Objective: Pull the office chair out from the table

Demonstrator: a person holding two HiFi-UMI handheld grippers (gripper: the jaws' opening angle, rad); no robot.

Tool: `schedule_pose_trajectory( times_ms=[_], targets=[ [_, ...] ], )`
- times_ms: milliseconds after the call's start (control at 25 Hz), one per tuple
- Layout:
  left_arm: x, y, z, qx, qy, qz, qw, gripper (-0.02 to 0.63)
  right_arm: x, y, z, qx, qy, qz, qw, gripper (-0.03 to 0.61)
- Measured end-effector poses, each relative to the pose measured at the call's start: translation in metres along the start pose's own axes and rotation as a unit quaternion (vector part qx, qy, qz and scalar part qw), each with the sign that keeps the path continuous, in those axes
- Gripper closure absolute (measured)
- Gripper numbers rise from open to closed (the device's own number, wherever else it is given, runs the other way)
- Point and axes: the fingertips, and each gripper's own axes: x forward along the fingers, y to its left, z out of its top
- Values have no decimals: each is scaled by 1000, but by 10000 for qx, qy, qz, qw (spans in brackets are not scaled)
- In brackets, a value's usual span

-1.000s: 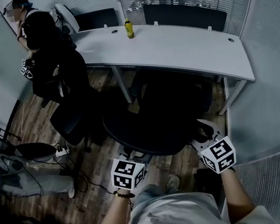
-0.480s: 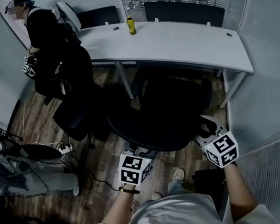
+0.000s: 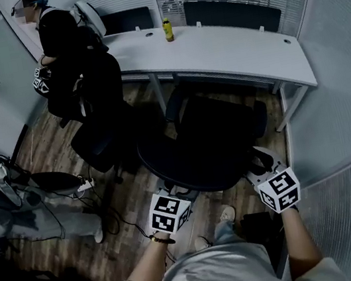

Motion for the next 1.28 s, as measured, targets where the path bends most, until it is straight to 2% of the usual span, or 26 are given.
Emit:
schedule_pose_trajectory(
  times_ms=[920, 1280],
  targets=[
    [-88, -47, -47, 177, -68, -188, 9996, 290, -61, 88, -21, 44, -109, -102, 9999, 350],
    [-104, -54, -48, 204, -29, -224, 9995, 290, -73, 99, -16, 52, -98, -84, 9999, 350]
  ],
)
